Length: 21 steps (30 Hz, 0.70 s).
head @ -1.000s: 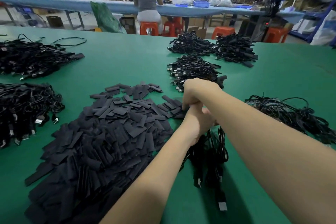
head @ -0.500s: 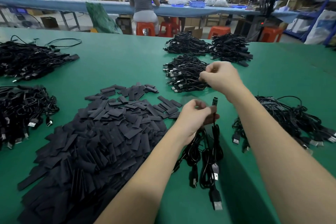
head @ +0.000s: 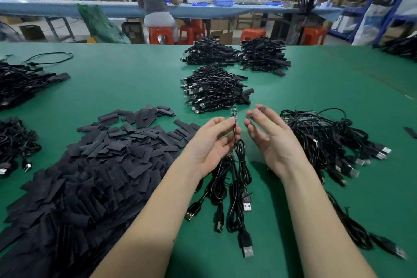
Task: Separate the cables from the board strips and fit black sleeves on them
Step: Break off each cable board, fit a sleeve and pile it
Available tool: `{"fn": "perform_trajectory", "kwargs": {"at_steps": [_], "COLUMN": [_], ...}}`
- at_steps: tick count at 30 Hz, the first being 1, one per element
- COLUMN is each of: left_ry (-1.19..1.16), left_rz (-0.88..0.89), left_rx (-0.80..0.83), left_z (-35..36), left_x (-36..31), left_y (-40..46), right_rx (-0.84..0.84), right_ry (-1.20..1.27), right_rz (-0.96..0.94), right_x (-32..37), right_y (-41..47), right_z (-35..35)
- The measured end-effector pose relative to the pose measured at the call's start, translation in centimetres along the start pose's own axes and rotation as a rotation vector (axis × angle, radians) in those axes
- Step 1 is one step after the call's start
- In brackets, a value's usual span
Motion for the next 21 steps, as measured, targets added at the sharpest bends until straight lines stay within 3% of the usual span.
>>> {"fn": "perform_trajectory", "kwargs": {"at_steps": [21], "left_ry": [0.182], "left_rz": [-0.121], "left_rx": [0.102], "left_z": [0.49], "left_x": [-0.82], "left_y": [-0.94], "right_rx": [0.064], "right_ry": [0.047], "right_rz": [-0.018], "right_x": [-0.1], "right_y": [0.68], "right_z": [1.09]}}
Point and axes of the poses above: each hand's wrist, its own y-axis towards the middle knuckle, its own z-axis out of the palm, x = y × z, the point moved 10 cm from there along y, towards the middle knuckle, and after that the axes turned 10 degrees about -x, right-handed, at the moved point
